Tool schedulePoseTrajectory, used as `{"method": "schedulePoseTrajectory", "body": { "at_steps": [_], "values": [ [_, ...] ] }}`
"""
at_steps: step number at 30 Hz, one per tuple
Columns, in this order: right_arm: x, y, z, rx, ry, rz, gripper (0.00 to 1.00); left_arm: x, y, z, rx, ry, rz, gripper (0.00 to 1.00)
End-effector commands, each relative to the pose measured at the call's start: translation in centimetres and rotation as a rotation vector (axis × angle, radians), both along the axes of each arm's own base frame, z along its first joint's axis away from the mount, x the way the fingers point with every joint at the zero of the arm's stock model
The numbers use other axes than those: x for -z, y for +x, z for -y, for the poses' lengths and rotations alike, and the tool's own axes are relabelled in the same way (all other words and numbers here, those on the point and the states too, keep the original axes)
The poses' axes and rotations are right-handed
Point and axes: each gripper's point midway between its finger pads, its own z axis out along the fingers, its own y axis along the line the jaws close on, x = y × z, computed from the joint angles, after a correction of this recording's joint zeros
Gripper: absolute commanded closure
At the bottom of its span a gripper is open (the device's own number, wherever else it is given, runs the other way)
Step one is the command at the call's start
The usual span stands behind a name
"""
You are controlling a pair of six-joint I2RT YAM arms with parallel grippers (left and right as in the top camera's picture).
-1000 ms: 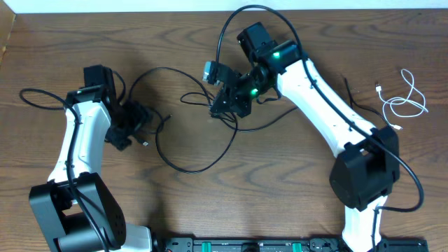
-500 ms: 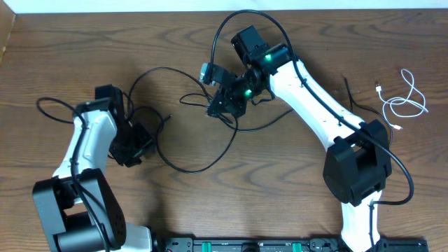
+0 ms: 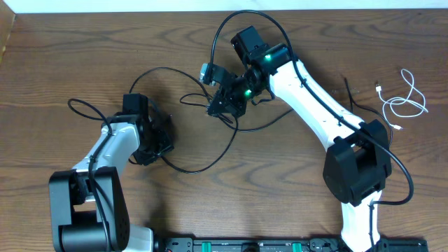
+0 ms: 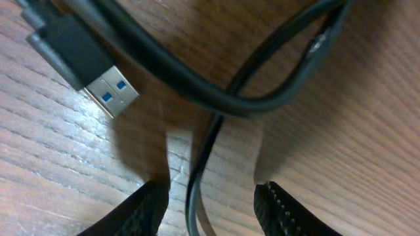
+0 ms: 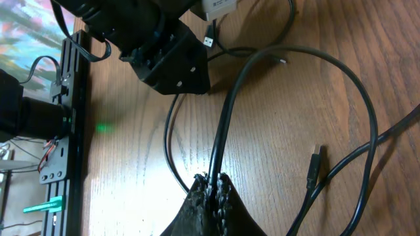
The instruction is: Untangle cables
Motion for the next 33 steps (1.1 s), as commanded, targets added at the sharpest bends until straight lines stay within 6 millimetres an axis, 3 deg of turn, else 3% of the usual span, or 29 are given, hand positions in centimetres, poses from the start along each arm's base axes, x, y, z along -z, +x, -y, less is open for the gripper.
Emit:
{"method": "schedulePoseTrajectory", "body": {
  "at_steps": [1,5,7,9,13,17,19,27,30,33],
  "values": [
    [0.4,-0.2,-0.2,0.0,-0.003,-0.02,0.99,0.8,-0.8,-0.6,-0.004,0.04,-0.021,0.51],
    [0.4,-0.2,-0.2,0.0,-0.003,-0.02,0.99,1.5,-0.9,-0.9,-0.006,0.054,-0.006,0.52],
    [0.4,-0.2,-0.2,0.0,-0.003,-0.02,0.99,1.7,-0.8,-0.8,-0.005,0.05,0.006,0.64],
    [0.4,-0.2,-0.2,0.006,-0.005,-0.026,0.99,1.6,-0.7,-0.6,-0.003,0.043,0.009,0.91],
    [0.5,-0.1,-0.2,0.032,-0.015,-0.051,0.99,0.5,-0.1,1.3,0.008,-0.075,0.034,0.93],
    [0.5,-0.1,-0.1,0.065,-0.022,-0.084,0.99,-3.3,1.6,4.6,0.038,-0.277,0.119,0.92],
    [0.5,-0.1,-0.1,0.085,-0.028,-0.105,0.99,-6.2,2.9,5.6,0.024,-0.346,0.176,0.93],
    [0.4,0.0,-0.2,0.141,-0.037,-0.162,0.99,-17.2,5.8,6.1,-0.103,-0.426,0.393,0.93],
    [0.1,0.0,-0.5,0.16,-0.024,-0.19,0.98,-19.6,6.1,6.0,-0.112,-0.436,0.467,0.92],
    [-1.0,-0.7,-1.3,0.127,0.041,-0.232,0.98,-20.5,6.2,6.0,-0.121,-0.443,0.494,0.93]
  ]
}}
